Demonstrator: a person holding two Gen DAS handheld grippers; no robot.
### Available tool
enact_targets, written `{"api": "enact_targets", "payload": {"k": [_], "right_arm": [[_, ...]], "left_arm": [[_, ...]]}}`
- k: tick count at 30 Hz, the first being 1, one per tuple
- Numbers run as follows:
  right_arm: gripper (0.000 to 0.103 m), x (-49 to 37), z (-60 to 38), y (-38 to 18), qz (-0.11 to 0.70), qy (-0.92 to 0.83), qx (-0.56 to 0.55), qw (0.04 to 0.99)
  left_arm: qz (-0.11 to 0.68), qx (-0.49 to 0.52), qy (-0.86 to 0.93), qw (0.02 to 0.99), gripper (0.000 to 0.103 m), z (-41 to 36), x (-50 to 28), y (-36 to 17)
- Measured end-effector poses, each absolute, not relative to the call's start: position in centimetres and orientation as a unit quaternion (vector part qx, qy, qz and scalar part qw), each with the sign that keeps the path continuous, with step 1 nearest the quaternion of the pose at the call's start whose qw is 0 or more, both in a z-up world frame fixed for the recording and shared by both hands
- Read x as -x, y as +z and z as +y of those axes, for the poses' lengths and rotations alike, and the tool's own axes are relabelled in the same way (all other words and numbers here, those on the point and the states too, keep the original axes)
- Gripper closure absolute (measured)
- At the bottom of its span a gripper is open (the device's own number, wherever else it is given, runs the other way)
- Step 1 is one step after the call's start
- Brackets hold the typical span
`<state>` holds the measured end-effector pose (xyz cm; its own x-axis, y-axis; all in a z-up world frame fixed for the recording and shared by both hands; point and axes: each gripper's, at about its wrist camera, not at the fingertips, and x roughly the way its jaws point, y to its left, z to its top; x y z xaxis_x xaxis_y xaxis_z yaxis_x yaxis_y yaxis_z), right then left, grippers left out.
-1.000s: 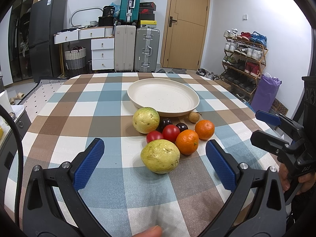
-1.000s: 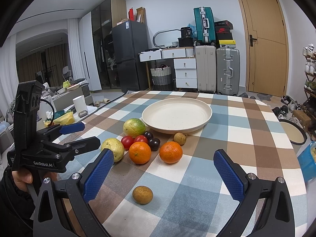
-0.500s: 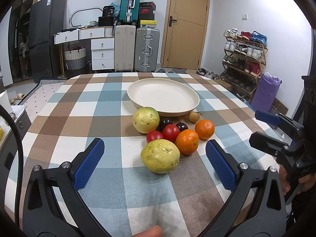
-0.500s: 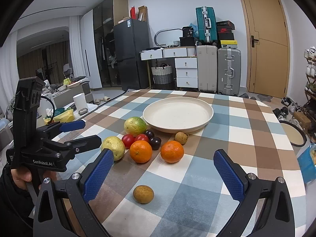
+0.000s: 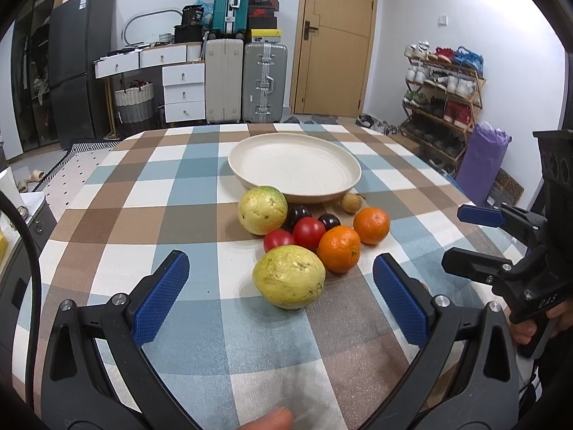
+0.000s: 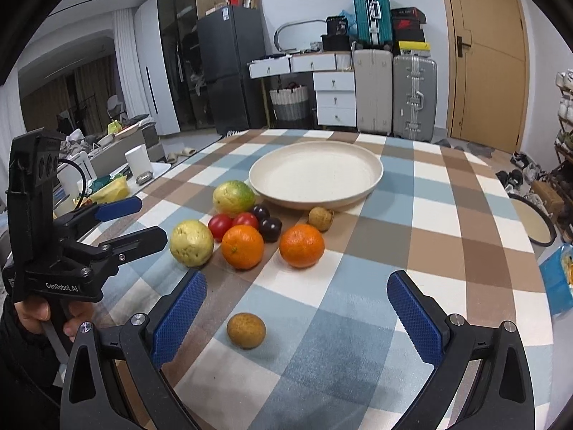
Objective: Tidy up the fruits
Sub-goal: 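Grasp the yellow guava with the left tool while the right tool grasps the brown kiwi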
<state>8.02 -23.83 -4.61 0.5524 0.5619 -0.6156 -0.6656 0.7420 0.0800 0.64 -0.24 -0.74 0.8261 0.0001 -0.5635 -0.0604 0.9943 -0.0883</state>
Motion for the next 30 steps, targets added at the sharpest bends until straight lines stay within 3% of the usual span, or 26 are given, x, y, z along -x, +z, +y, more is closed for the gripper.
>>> {"api": "enact_targets", "payload": {"k": [8,11,21,24,30], "right_arm": [[0.001,-8.1,-22.7,-6.1,0.362,0.361,0.105,0.853],[0.016,-8.1,-22.2,-6.8,0.377,0.363,0.114,0.845],[0.024,-7.7,-21.0,-8.1,0.401,0.376,0.146,0.822],[0.035,-7.6,-20.6,-8.3,0.406,0.381,0.153,0.817],[0.047,-7.3,-20.1,-8.6,0.408,0.387,0.166,0.810]], "left_arm": [[0.332,0.045,0.016,0.942,0.000,-0.3,-1.9,-1.7],[0.340,0.049,0.011,0.939,0.001,-0.2,-2.2,-1.9],[0.382,0.034,0.000,0.923,0.026,-0.7,-4.3,-3.1],[0.391,0.042,-0.002,0.919,0.028,-0.4,-4.7,-3.5],[0.399,0.049,-0.013,0.915,0.043,-0.1,-5.2,-3.8]]}}
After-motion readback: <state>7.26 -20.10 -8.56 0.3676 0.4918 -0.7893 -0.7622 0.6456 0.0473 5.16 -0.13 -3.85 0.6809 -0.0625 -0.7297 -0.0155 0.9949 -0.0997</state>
